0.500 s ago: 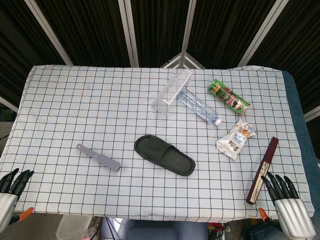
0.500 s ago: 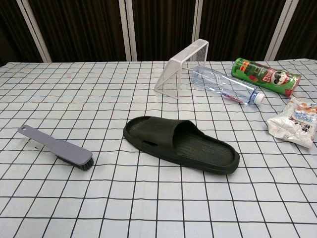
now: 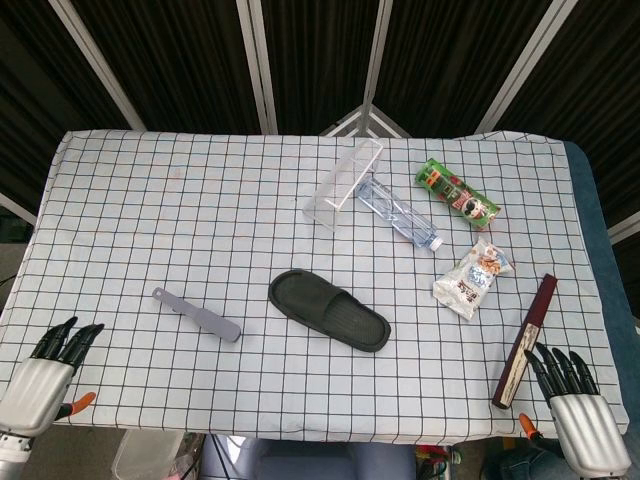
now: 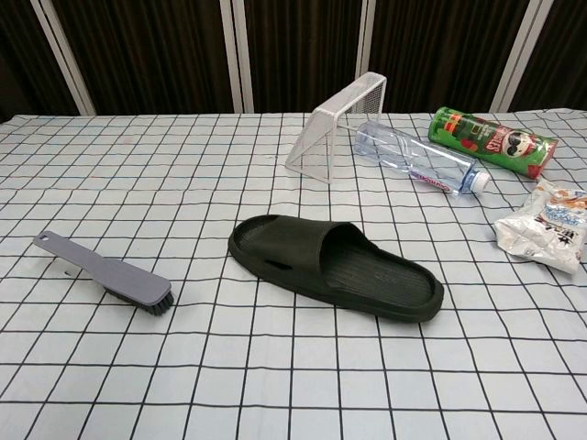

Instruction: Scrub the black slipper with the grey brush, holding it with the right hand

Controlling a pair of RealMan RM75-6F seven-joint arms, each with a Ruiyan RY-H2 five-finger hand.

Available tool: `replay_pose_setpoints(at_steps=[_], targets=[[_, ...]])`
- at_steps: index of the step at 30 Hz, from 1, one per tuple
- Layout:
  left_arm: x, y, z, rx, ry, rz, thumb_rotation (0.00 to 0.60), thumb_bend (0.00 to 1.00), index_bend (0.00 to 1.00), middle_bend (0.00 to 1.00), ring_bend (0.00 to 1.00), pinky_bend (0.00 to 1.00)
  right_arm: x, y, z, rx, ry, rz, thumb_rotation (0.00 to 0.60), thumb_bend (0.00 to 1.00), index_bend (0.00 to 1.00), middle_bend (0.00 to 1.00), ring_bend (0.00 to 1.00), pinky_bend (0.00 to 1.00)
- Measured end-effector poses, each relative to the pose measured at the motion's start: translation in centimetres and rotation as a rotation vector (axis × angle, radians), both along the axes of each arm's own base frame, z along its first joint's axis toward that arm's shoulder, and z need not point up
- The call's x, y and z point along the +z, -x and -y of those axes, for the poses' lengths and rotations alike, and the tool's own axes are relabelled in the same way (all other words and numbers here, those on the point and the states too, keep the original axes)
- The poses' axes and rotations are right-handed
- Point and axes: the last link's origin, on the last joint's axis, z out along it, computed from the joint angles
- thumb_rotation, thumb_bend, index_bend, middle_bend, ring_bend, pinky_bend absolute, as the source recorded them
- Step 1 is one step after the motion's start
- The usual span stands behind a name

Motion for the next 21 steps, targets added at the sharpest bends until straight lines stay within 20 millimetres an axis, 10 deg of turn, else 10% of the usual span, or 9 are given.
replay_pose_setpoints(at_steps=[21], targets=[[-9.8,-5.8,-10.5,-0.198,0.198,0.025,0.6,0.31,0.23,0.27,0.12,0.17,-0.4,3.2,3.4,-0.139,-0.013,-0.002,0.524,0.37,0.0,0.0,0.0,0.0]])
